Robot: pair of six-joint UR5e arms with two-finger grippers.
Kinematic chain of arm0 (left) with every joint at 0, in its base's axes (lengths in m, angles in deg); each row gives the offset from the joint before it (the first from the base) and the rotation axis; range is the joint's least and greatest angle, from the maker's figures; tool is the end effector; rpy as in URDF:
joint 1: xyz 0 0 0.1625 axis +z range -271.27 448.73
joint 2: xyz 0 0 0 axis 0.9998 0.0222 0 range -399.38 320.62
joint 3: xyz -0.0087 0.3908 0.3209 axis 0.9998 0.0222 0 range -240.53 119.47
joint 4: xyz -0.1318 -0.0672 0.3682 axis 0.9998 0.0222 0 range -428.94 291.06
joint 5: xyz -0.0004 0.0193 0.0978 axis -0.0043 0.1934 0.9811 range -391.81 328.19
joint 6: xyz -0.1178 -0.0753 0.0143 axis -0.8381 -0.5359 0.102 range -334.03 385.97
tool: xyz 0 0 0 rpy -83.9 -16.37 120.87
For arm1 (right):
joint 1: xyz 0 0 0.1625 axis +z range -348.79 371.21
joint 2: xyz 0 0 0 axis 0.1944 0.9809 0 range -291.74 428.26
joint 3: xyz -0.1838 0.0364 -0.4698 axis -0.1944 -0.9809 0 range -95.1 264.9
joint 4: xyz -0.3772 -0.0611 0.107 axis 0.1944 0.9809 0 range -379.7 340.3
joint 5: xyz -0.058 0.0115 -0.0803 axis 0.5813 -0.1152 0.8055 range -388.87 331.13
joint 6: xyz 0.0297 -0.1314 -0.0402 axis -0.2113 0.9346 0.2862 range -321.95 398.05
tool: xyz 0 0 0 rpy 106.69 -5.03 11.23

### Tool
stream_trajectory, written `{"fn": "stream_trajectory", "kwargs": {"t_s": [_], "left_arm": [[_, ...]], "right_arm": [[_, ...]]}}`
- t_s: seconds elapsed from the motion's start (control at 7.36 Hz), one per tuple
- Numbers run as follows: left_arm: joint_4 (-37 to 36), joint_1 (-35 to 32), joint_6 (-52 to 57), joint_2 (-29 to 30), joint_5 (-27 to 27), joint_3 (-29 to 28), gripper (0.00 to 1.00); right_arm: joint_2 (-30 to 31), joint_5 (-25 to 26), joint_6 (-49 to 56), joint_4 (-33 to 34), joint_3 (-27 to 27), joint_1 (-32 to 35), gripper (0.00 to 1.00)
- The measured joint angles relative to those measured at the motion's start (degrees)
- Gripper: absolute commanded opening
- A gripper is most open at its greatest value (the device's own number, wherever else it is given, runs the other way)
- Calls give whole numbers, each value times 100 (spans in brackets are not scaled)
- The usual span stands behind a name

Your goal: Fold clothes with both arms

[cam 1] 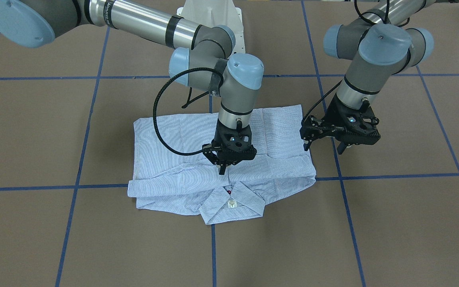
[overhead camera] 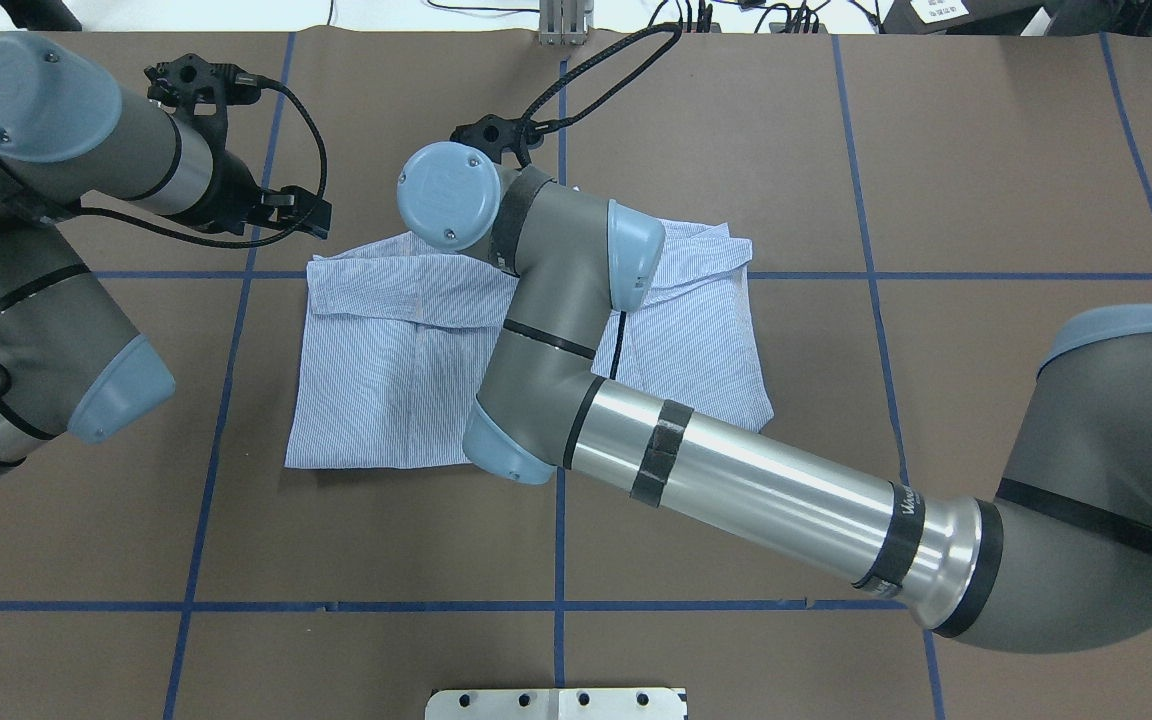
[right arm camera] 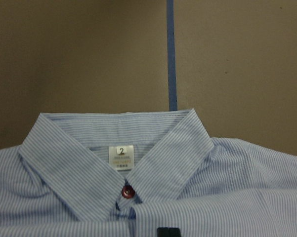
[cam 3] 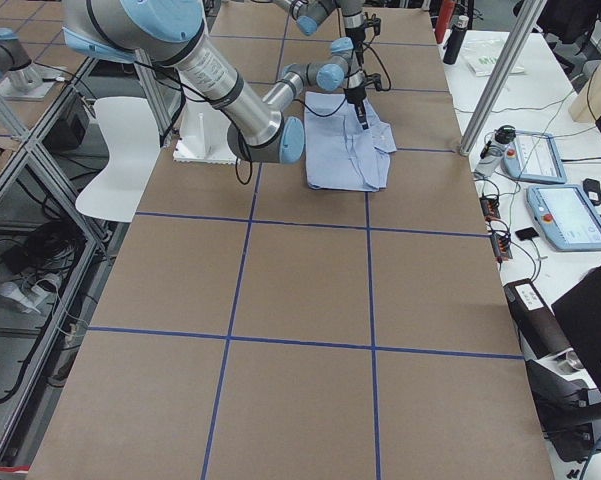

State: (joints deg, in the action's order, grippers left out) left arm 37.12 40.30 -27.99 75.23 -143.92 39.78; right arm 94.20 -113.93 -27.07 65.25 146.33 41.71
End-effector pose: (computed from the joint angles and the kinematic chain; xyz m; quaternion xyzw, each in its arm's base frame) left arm 0.3918 -0.5628 0.4130 0.1557 0.4290 -0.0136 0.8897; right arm -0.7240 -0.5952 0.2084 0.1966 -0.2877 0.0608 0.9353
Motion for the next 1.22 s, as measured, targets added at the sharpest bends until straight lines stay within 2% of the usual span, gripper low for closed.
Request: {"fn": "stream_trajectory", "kwargs": {"t_s": [0.14, 0.27, 0.41, 0.68, 0.82, 0.95, 1.22], "left_arm": [[-4, 0, -5, 0, -32, 9, 100], [-5, 0, -8, 0, -48, 12, 100], [-6, 0, -9, 0, -53, 14, 100], [-3, 14, -45, 3, -59, 26, 100], [17, 88, -200, -35, -44, 63, 100], [43, 211, -489, -156, -12, 197, 100], [61, 554, -886, -592, 127, 686, 100]], "right_arm": [[-150, 68, 83, -319, -365, 73, 0], [-266, 89, 152, -486, -570, 115, 30], [-348, 51, 156, -550, -634, 132, 98], [-417, -274, -10, -439, -500, 161, 100], [-395, -690, -82, 9, -149, 247, 100], [-277, -1076, -87, 576, 384, 354, 100], [572, -1392, 166, 1244, 1817, 553, 100]]}}
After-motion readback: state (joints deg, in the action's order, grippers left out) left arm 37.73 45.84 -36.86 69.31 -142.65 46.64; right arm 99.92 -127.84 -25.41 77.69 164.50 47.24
